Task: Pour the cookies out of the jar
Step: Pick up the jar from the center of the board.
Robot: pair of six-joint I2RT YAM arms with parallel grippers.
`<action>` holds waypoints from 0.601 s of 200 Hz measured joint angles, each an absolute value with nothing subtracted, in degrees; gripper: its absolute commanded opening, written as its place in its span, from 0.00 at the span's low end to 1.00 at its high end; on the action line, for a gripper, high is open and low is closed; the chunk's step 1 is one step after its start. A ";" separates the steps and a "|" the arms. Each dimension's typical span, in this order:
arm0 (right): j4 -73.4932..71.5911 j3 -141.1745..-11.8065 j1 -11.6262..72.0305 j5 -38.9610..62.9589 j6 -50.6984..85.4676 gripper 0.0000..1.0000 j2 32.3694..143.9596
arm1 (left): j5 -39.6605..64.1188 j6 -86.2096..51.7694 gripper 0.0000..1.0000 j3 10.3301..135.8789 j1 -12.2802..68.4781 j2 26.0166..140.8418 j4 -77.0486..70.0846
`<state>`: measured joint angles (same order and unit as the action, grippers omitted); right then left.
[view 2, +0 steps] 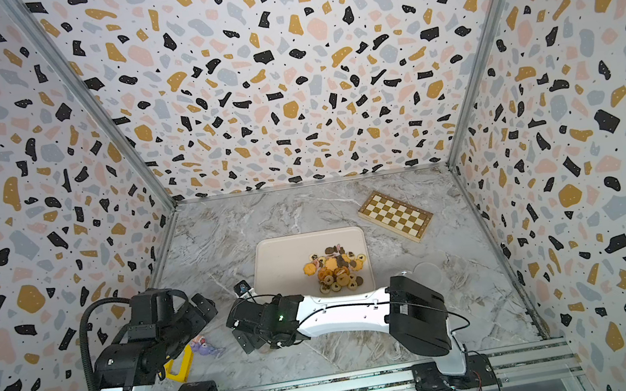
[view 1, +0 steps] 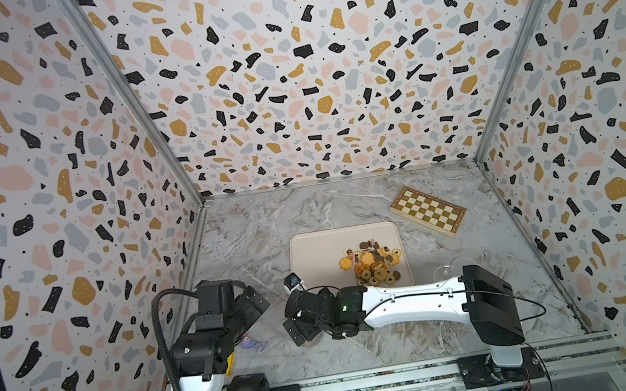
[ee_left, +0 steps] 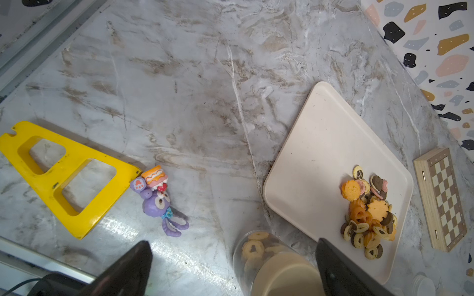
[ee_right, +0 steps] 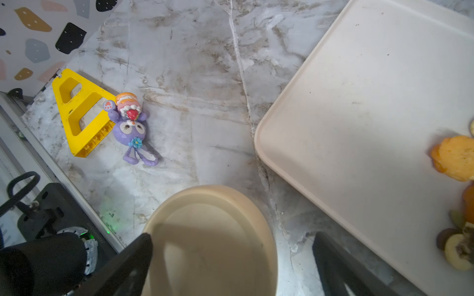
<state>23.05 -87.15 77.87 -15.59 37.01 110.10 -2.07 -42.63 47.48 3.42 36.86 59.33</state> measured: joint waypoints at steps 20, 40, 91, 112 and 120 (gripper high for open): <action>22.52 -86.89 78.13 -15.55 37.04 0.99 110.10 | -1.96 -42.59 0.99 47.11 3.42 36.86 58.98; 22.39 -86.80 78.24 -15.59 37.04 0.99 110.08 | -1.78 -42.57 0.99 46.96 3.42 36.64 58.46; 22.44 -86.61 78.50 -15.81 36.99 1.00 109.86 | -0.86 -42.46 0.99 46.74 3.42 35.33 58.19; 22.52 -86.63 78.59 -15.86 36.95 1.00 109.86 | -0.69 -42.46 0.99 46.74 3.42 34.87 58.19; 22.65 -86.70 78.61 -15.86 36.95 0.99 109.86 | -0.69 -42.46 0.99 46.74 3.42 34.87 58.19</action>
